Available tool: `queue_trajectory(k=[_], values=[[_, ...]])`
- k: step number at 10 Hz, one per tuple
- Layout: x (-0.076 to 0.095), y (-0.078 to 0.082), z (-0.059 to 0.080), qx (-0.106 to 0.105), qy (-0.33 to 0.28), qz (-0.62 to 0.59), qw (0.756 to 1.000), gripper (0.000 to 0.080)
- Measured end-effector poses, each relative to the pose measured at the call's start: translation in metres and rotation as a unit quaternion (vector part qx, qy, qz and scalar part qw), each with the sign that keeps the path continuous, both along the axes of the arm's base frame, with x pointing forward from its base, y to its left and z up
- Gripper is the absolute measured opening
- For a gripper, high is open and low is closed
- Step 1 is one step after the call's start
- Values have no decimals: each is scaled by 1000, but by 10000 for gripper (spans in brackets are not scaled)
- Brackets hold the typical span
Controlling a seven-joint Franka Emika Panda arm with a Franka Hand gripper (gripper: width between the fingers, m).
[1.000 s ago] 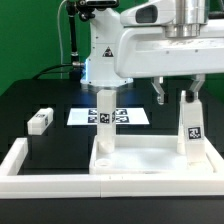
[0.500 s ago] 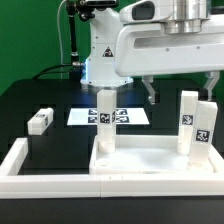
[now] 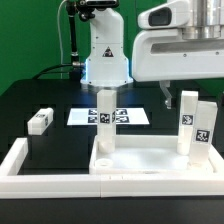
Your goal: Assemble desk
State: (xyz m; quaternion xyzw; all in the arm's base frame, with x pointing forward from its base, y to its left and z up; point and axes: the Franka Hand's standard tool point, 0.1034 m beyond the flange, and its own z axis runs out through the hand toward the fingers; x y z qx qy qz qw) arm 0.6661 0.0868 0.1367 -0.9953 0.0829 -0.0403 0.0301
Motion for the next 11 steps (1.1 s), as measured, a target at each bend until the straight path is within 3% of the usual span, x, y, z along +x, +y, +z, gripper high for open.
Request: queue_trajectory(k=[2,5,6,7,8,11], values=[[5,8,-7,0,1,-6,1000,649],[1,6,-14,0,4,-18,1000,649],[1,6,-14,1,5,-27,1000,545],[1,6,-14,3,6,-57,998,545],[1,6,-14,6,8,-89,996,349],[0,6,-14,14,13,-183,983,287]])
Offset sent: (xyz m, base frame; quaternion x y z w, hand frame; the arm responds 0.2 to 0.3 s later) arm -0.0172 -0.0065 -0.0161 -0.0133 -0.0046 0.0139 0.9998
